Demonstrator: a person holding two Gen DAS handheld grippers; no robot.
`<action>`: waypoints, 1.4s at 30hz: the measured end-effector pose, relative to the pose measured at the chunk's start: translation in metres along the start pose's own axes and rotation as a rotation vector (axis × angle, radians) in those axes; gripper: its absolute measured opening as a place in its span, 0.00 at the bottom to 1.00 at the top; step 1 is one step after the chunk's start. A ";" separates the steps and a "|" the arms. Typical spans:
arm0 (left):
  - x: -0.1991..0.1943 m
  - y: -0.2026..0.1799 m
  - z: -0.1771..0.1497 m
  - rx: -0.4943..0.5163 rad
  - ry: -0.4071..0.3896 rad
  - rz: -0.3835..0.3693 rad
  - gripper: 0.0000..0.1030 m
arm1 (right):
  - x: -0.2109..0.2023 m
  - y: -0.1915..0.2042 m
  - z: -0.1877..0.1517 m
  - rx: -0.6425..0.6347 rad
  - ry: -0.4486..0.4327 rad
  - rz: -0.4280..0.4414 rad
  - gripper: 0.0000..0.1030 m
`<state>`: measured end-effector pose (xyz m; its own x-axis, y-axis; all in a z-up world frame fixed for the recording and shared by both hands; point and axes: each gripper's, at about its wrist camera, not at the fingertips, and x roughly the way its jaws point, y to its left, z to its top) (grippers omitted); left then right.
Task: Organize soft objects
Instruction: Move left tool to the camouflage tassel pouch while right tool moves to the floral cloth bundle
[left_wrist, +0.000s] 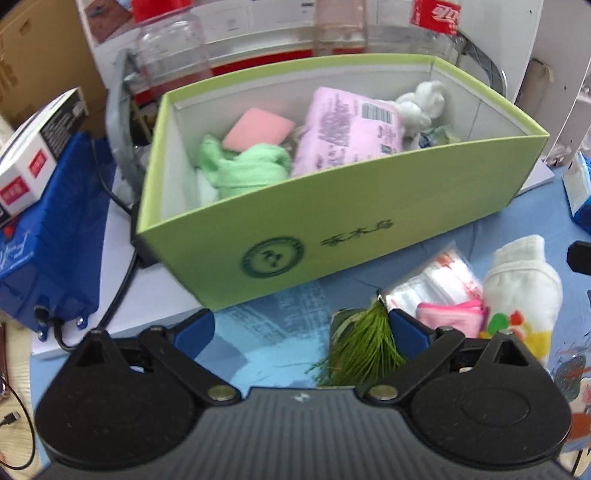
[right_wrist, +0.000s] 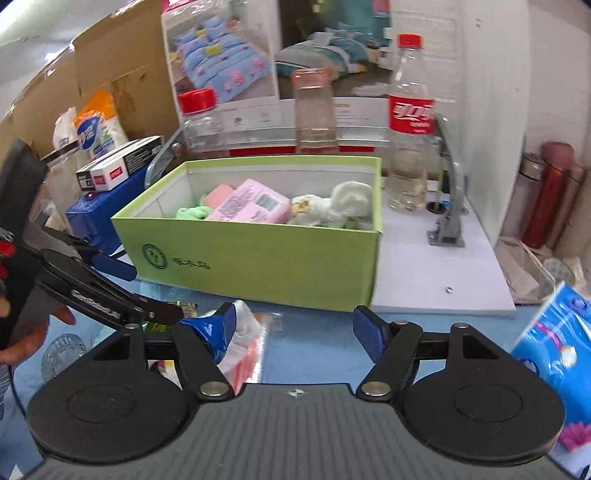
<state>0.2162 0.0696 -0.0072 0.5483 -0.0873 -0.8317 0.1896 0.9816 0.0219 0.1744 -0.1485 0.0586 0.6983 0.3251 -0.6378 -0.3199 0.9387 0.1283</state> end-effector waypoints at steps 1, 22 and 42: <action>-0.003 0.010 -0.003 -0.029 0.008 -0.012 0.96 | -0.001 -0.003 -0.002 0.009 0.000 0.000 0.54; -0.065 0.110 -0.062 -0.291 -0.053 0.127 0.95 | 0.054 0.086 0.023 -0.412 0.307 0.102 0.55; -0.055 0.110 -0.055 -0.314 -0.053 0.116 0.95 | 0.033 -0.006 0.037 -0.275 0.277 -0.031 0.57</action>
<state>0.1620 0.1921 0.0110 0.5943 0.0278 -0.8038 -0.1321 0.9892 -0.0635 0.2232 -0.1390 0.0653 0.5228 0.2187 -0.8239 -0.4871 0.8698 -0.0782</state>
